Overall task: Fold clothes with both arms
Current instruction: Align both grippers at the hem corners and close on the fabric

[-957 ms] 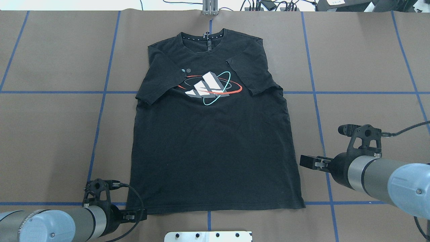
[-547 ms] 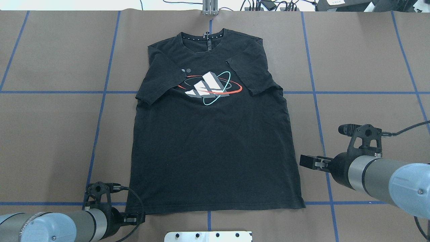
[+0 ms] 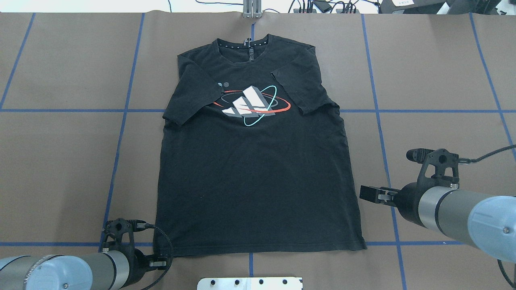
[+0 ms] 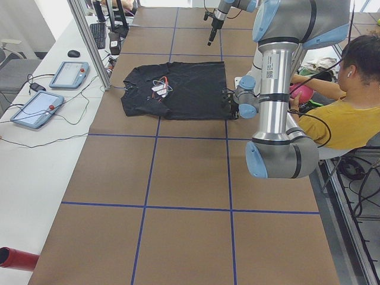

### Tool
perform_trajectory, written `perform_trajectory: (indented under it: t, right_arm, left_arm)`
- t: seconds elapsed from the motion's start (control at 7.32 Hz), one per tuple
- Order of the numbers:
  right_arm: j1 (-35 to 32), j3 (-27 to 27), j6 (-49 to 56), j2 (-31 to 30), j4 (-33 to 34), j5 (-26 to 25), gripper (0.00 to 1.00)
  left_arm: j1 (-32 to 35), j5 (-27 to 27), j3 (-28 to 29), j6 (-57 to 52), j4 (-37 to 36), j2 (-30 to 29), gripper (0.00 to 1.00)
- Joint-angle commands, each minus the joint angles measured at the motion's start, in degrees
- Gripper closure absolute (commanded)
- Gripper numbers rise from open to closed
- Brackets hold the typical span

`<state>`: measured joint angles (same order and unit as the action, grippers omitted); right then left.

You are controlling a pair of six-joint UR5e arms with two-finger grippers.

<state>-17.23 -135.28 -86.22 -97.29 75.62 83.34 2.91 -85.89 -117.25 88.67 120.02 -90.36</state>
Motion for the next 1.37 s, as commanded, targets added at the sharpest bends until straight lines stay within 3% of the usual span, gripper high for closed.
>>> perform_trajectory:
  t: [0.0, 1.23]
  right_arm:
    - [0.0, -0.42, 0.0, 0.0, 0.05, -0.01, 0.0]
    - [0.0, -0.51, 0.09, 0.09, 0.05, -0.02, 0.0]
  left_arm:
    - [0.08, -0.07, -0.09, -0.07, -0.05, 0.35, 0.58]
    - [0.69, -0.69, -0.44, -0.6, -0.05, 0.71, 0.62]
